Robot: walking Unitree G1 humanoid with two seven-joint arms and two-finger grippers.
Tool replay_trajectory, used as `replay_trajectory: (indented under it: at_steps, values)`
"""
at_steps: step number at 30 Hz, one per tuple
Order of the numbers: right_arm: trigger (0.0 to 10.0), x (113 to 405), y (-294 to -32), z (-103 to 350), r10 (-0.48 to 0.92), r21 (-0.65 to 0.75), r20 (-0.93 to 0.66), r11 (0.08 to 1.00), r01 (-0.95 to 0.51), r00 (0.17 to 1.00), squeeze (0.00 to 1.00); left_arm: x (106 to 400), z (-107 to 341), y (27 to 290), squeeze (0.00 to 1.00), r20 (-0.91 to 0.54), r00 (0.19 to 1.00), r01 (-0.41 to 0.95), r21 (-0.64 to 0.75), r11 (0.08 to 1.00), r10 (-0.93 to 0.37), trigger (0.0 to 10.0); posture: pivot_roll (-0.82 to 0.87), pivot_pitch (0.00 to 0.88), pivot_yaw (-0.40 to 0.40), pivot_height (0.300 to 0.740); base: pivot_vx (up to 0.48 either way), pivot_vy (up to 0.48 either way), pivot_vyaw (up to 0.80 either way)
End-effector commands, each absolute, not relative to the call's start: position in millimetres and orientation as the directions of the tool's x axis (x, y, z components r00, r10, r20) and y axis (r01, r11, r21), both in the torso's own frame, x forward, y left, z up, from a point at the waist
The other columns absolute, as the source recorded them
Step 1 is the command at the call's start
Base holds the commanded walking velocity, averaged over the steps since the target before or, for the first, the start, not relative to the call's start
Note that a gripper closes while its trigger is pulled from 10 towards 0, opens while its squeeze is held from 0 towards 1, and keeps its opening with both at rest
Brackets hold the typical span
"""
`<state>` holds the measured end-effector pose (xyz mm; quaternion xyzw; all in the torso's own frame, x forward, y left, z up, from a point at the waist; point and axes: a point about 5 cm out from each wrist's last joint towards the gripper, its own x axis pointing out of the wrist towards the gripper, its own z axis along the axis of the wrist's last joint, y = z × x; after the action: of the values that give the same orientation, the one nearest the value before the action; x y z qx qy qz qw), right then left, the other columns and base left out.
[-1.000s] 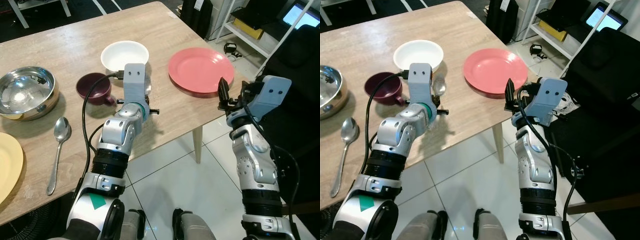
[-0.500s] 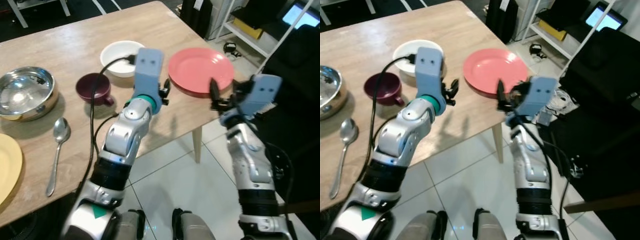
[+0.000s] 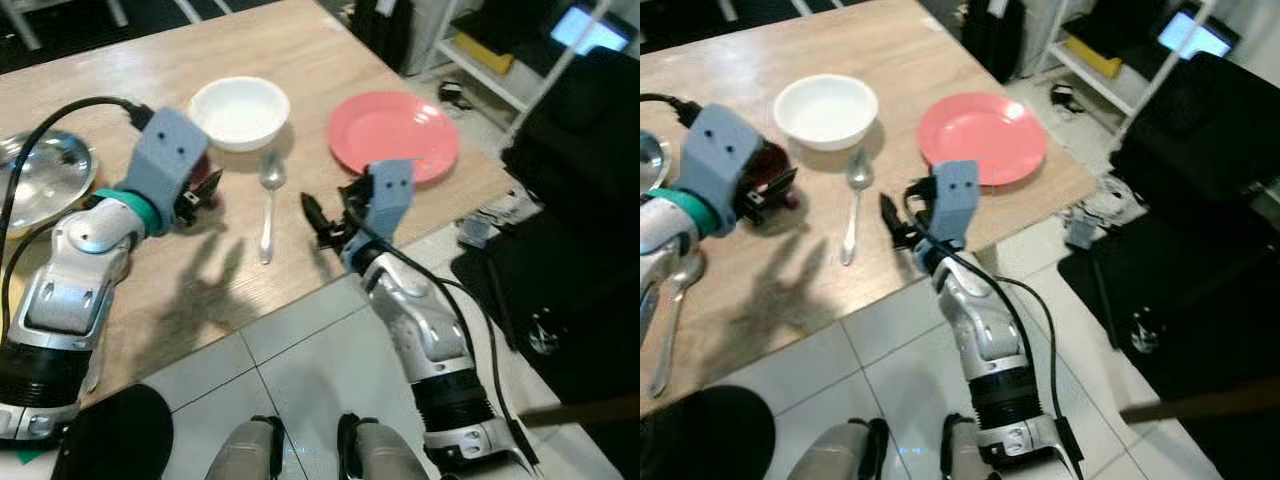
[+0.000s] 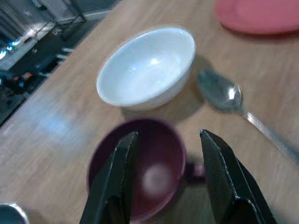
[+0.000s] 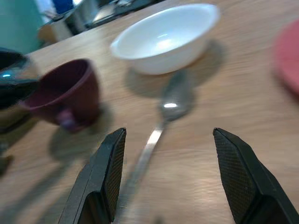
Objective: Setting the table
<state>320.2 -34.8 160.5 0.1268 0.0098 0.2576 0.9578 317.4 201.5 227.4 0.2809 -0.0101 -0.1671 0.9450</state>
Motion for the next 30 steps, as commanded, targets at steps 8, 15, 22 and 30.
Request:
replay_trajectory:
  at_steps: [8, 15, 22, 30]
  values:
    - [10.0, 321.8, -3.4, 149.4, 0.508, 0.172, -0.027, 0.85, -0.497, 0.861, 1.0, 315.0, 230.9, 199.4, 0.0, -0.059, 0.942, 0.304, 0.571, 0.763, -0.332, 10.0, 0.19, 0.125, 0.015, 0.74, 0.0, 0.0, 0.0]
    - [10.0, 318.6, 7.4, 155.9, 0.519, 0.093, -0.013, 0.852, -0.516, 0.855, 0.02, 315.2, 245.6, 199.3, 0.0, -0.044, 0.919, 0.356, 0.516, 0.779, -0.391, 10.0, 0.18, 0.13, 0.012, 0.74, 0.0, 0.0, 0.0]
    - [10.0, 316.3, 16.9, 159.9, 0.554, 0.152, -0.009, 0.823, -0.547, 0.832, 0.0, 303.2, 248.7, 210.3, 0.0, -0.153, 0.839, 0.524, 0.49, 0.697, -0.523, 10.0, 0.18, 0.126, 0.014, 0.74, 0.0, 0.0, 0.0]
    - [10.0, 311.3, 30.7, 161.0, 0.598, 0.106, -0.006, 0.797, -0.594, 0.801, 0.0, 305.2, 248.4, 220.3, 0.0, -0.165, 0.865, 0.484, 0.518, 0.705, -0.473, 10.0, 0.19, 0.125, 0.011, 0.74, 0.0, 0.0, 0.0]
